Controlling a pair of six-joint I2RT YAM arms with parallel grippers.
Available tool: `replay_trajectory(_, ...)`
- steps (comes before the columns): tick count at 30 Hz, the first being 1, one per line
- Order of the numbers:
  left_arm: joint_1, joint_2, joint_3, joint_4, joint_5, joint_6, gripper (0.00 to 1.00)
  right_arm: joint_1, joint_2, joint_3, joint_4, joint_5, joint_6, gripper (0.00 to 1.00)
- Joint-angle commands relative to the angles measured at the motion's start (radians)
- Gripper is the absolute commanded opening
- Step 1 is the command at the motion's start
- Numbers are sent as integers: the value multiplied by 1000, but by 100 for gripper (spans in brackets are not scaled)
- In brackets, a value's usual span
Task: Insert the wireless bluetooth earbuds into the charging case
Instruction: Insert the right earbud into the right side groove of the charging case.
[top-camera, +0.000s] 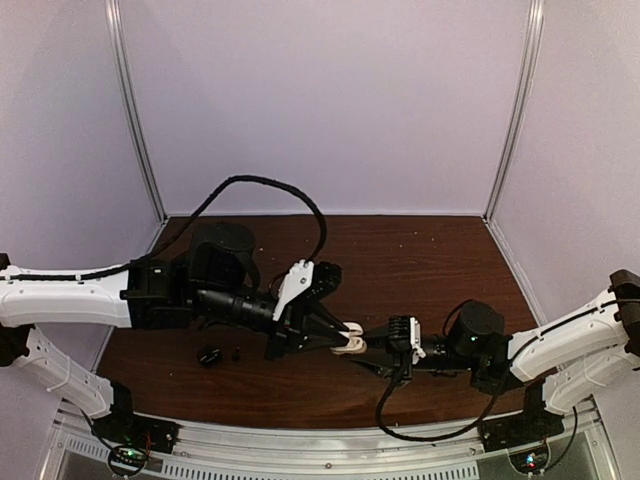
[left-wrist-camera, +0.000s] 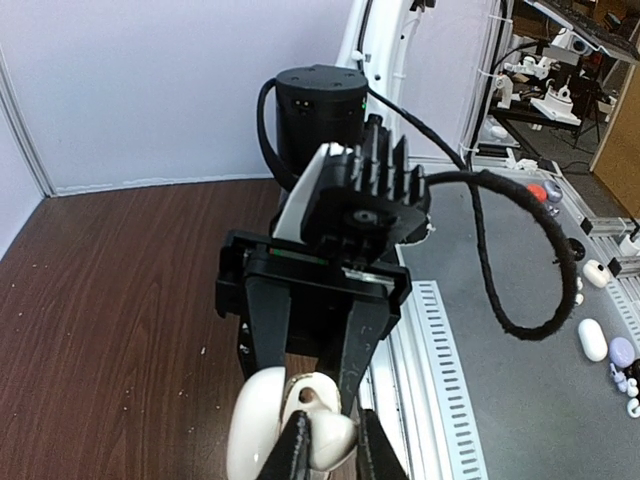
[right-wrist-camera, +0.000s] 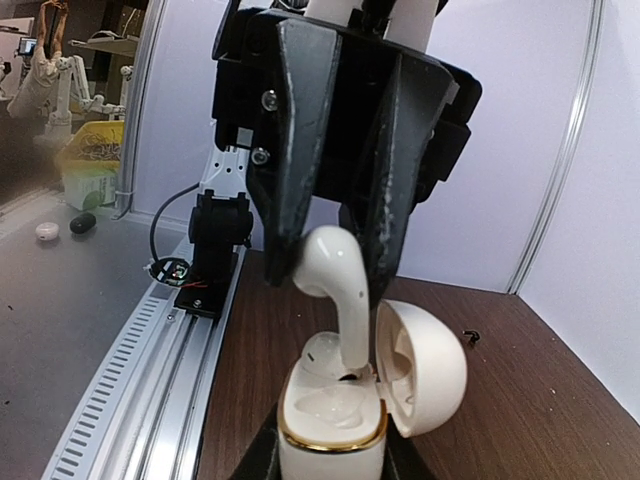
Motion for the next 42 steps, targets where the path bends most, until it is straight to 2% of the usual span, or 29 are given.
replay_trajectory(1, -3, 8, -3, 101, -12, -36, 9, 3, 11, 21, 72, -1, 30, 0)
replay_trajectory(42, -5, 44, -36, 207, -38, -63, 8, 8, 26, 31, 241, -24, 127, 0)
